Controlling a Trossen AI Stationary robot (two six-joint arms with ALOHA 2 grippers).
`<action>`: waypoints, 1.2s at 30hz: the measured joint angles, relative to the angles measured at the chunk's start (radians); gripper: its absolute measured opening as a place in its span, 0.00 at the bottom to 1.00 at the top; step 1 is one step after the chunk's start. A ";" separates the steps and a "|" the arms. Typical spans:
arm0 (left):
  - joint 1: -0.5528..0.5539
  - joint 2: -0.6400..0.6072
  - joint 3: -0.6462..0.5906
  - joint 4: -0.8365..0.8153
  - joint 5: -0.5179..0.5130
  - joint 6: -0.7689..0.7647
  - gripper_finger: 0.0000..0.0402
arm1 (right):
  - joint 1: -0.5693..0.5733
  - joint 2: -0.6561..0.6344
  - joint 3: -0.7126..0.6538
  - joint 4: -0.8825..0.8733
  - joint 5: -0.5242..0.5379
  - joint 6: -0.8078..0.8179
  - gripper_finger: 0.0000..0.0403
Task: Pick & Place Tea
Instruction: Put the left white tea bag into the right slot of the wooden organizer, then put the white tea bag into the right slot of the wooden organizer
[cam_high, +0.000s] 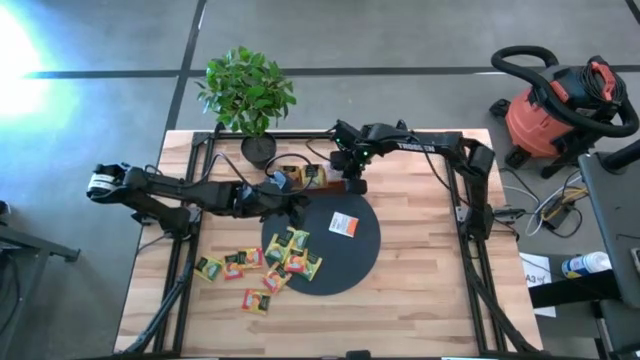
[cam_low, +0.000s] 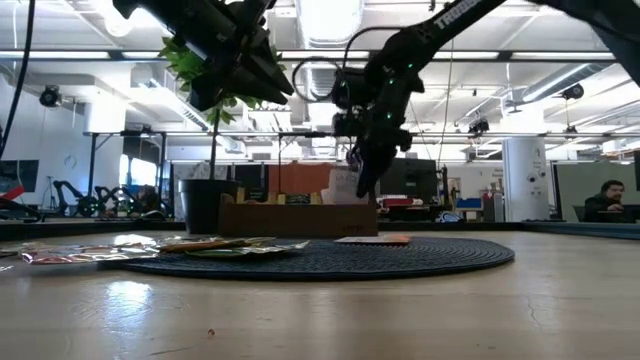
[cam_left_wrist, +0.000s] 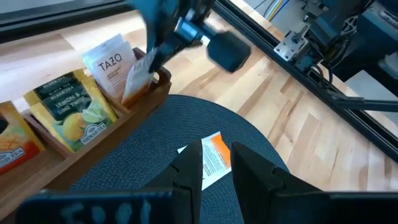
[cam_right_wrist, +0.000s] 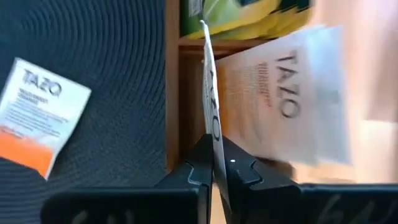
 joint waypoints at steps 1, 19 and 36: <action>0.000 0.000 0.000 0.000 0.000 0.000 0.14 | 0.000 0.015 0.009 -0.006 0.000 -0.002 0.02; 0.000 0.000 0.002 0.005 0.003 -0.003 0.14 | -0.002 0.050 0.107 -0.003 0.010 0.089 0.20; 0.001 0.000 0.001 0.003 0.003 0.002 0.14 | -0.005 -0.093 0.094 0.010 0.012 0.135 0.41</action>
